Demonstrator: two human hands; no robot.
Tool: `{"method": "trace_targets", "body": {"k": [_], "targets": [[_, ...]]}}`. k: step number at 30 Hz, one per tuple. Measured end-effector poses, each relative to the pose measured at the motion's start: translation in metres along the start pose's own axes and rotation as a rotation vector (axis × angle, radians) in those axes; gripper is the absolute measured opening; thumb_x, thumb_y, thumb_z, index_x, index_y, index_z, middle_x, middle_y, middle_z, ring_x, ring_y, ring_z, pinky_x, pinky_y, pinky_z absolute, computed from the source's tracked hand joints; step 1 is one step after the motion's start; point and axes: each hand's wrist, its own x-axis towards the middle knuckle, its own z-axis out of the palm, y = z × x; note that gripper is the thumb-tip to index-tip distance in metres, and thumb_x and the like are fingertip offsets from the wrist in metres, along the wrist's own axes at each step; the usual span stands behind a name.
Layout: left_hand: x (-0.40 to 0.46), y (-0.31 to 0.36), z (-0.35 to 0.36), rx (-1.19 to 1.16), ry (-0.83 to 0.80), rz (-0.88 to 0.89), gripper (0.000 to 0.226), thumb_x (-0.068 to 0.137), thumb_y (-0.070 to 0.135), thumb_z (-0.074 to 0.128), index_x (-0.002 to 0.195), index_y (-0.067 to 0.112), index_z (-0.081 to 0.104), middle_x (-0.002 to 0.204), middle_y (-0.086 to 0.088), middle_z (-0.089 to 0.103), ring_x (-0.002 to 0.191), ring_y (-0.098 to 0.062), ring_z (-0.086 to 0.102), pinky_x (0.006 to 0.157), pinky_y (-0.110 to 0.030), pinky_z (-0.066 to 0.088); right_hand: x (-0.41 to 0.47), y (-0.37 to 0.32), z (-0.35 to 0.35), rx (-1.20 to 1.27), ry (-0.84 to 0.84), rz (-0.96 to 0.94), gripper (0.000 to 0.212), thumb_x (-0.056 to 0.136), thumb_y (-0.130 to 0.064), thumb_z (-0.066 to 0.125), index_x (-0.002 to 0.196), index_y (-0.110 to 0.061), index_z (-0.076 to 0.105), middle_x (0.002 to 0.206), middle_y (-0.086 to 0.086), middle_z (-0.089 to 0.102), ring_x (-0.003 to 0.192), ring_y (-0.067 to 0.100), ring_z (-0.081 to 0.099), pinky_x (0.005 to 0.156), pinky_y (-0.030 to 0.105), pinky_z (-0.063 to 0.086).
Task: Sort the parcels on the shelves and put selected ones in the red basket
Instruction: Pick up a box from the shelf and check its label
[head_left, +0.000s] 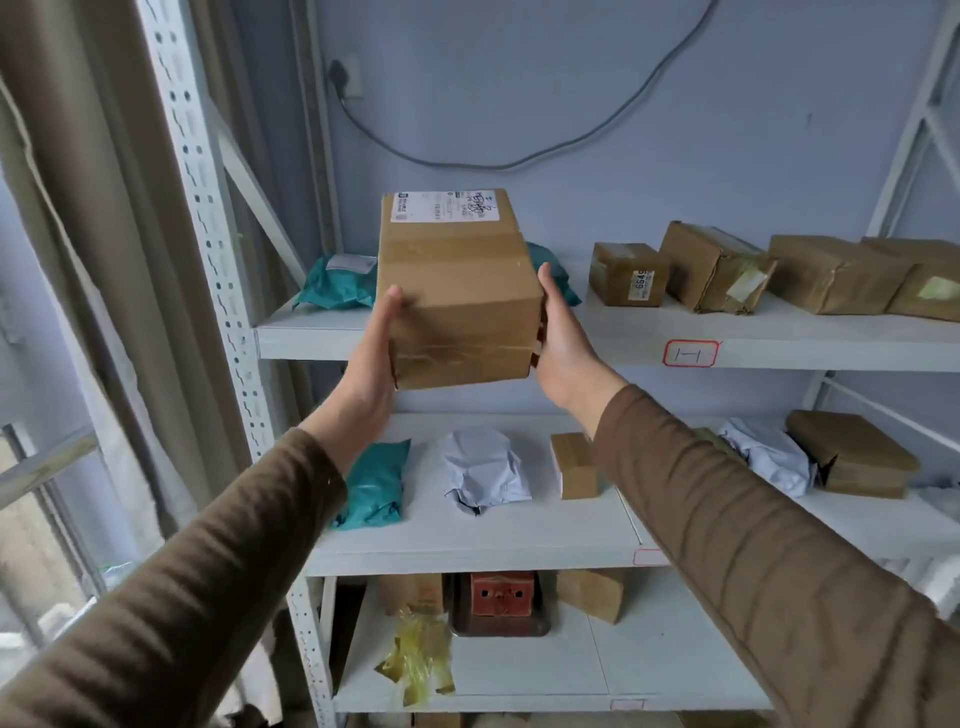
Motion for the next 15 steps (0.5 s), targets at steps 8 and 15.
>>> {"method": "trace_targets", "body": {"k": [8,15], "targets": [[0.133,0.005,-0.013,-0.019,0.120,-0.118,0.077,0.075,0.075,0.067,0.137,0.030,0.058,0.135,-0.002,0.066,0.120,-0.025,0.064,0.104,-0.050,0.052,0.097,-0.004,0.027,-0.026,0.027,-0.006,0.058,0.092,-0.067,0.058,0.133,-0.027,0.059,0.123,-0.002,0.071,0.109,0.016,0.067,0.078,0.033,0.053],[0.221,-0.013,-0.022,-0.007,0.144,-0.174,0.079,0.064,0.074,0.070,0.126,0.026,0.062,0.131,0.000,0.067,0.122,-0.023,0.063,0.112,-0.045,0.046,0.168,0.008,0.033,-0.161,0.103,-0.022,0.058,0.098,-0.056,0.056,0.148,-0.025,0.049,0.150,-0.005,0.052,0.140,0.018,0.044,0.113,0.039,0.032]]}}
